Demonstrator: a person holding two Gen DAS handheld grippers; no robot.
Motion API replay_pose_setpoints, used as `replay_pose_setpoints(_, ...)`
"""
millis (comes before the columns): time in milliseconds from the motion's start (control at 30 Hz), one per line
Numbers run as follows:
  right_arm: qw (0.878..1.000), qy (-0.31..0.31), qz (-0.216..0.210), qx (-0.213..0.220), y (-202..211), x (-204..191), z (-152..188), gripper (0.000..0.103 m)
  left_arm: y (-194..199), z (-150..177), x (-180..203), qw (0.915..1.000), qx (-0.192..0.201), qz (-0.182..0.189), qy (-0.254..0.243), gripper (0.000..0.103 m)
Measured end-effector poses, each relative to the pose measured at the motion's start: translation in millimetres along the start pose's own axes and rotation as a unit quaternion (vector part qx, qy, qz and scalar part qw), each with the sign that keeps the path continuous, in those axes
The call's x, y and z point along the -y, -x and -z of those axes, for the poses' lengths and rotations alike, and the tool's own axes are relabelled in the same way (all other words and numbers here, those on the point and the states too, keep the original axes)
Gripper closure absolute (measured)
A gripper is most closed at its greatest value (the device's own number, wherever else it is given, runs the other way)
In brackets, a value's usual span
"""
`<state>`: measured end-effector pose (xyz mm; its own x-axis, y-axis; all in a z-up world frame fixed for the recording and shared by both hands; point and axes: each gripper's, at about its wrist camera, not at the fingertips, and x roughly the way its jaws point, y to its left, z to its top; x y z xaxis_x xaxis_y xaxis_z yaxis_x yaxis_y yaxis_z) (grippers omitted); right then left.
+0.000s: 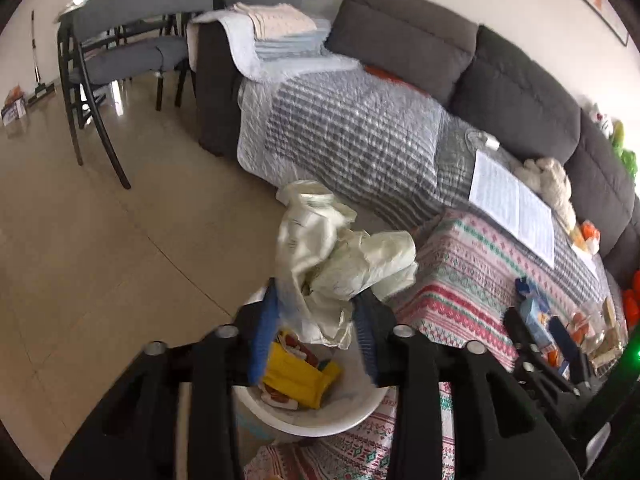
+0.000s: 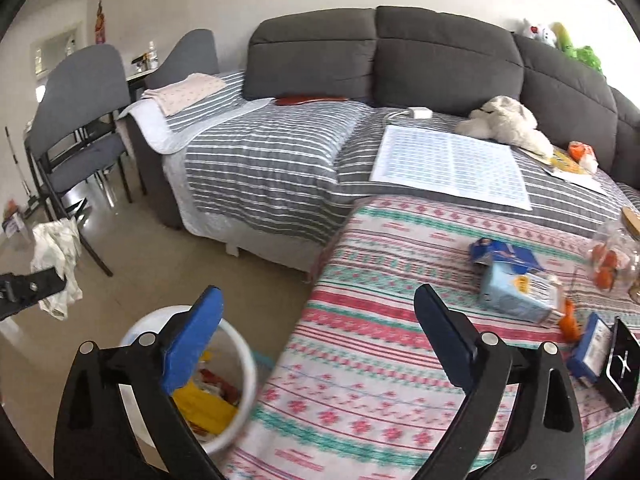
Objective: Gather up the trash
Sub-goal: 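Carry the bag and wrapper over the white bin and open both tools, then grasp the blue milk carton with the left tool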
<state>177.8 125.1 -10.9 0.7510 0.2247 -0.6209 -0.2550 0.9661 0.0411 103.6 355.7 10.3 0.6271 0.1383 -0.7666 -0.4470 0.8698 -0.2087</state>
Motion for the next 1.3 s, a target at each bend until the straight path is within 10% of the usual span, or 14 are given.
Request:
replay_pose_setpoints(367,0.998,-0.016,0.050,0.024,29,71,1,0.007,-4,2,21,0.9995,-0.011,-0.025,0.017,0.029)
replay_pose_setpoints(1033,0.982,-0.076,0.172,0.023,69,251,21,0.007,-36,44,187,0.9958,-0.053,0.032,-0.067,0.022)
replay_pose_setpoints(1300,0.970,-0.157,0.185,0.005,76,327,45,0.007,-81,86,255,0.9755,-0.155,0.139,-0.071,0.022)
